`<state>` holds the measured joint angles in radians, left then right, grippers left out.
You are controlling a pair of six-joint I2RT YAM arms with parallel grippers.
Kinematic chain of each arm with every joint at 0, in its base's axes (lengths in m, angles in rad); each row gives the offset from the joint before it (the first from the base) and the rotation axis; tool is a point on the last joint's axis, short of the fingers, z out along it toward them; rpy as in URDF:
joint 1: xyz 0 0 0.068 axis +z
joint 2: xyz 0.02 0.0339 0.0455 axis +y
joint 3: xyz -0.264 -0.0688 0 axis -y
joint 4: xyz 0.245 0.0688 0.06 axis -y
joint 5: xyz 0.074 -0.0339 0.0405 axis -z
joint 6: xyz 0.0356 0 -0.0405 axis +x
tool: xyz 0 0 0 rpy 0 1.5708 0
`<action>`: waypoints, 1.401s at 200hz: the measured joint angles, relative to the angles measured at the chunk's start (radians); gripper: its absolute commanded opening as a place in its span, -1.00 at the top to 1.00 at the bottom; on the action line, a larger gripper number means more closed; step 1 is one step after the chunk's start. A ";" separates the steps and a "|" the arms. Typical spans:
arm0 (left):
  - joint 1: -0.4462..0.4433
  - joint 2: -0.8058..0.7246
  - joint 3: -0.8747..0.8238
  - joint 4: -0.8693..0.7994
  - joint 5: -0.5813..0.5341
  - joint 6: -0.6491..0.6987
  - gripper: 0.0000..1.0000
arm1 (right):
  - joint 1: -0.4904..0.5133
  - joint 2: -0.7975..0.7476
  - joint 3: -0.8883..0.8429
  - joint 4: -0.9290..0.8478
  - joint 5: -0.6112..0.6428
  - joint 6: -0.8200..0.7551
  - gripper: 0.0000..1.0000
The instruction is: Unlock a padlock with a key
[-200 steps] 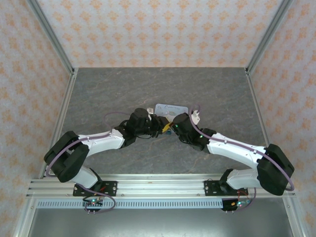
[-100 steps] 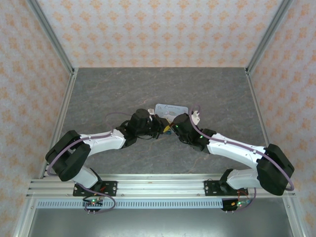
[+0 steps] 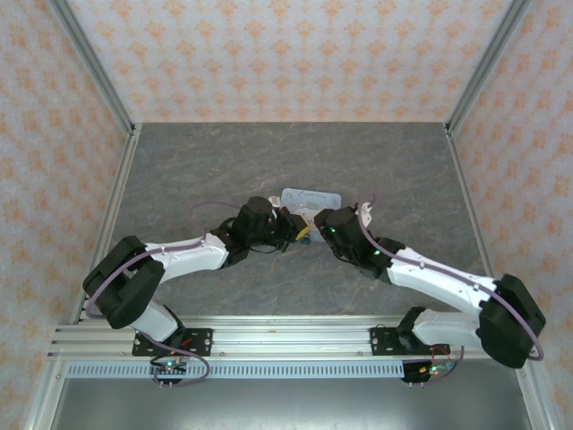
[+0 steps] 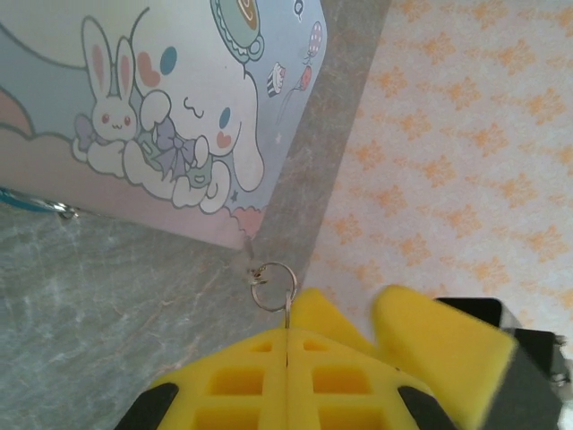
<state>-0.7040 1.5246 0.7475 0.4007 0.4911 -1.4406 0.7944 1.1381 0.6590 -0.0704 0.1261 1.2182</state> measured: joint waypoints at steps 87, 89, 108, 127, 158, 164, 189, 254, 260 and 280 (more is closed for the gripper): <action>0.103 -0.062 0.142 -0.243 0.135 0.381 1.00 | -0.302 -0.148 -0.145 0.124 -0.343 -0.212 0.01; 0.105 -0.063 0.145 -0.246 0.140 0.389 1.00 | -0.309 -0.146 -0.146 0.130 -0.354 -0.217 0.01; 0.121 -0.063 0.185 -0.280 0.185 0.476 1.00 | -0.352 -0.136 -0.148 0.200 -0.450 -0.264 0.04; 0.129 -0.063 0.217 -0.311 0.233 0.552 1.00 | -0.378 -0.124 -0.140 0.264 -0.543 -0.312 0.06; 0.132 -0.053 0.260 -0.345 0.313 0.645 1.00 | -0.388 -0.053 -0.076 0.325 -0.689 -0.377 0.06; 0.135 -0.046 0.268 -0.348 0.331 0.660 1.00 | -0.389 -0.035 -0.064 0.339 -0.716 -0.386 0.07; 0.149 -0.021 0.282 -0.356 0.377 0.702 1.00 | -0.393 0.024 -0.035 0.399 -0.807 -0.414 0.12; 0.200 0.007 0.286 -0.361 0.464 0.736 1.00 | -0.397 0.102 -0.034 0.478 -0.950 -0.435 0.15; 0.200 0.010 0.288 -0.361 0.472 0.737 1.00 | -0.397 0.103 -0.034 0.484 -0.959 -0.435 0.16; 0.201 0.030 0.300 -0.360 0.494 0.743 1.00 | -0.397 0.116 -0.034 0.521 -0.984 -0.434 0.19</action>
<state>-0.5030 1.5543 1.0477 0.0410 0.9855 -0.6975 0.3973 1.2545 0.6250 0.4511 -0.8581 0.7841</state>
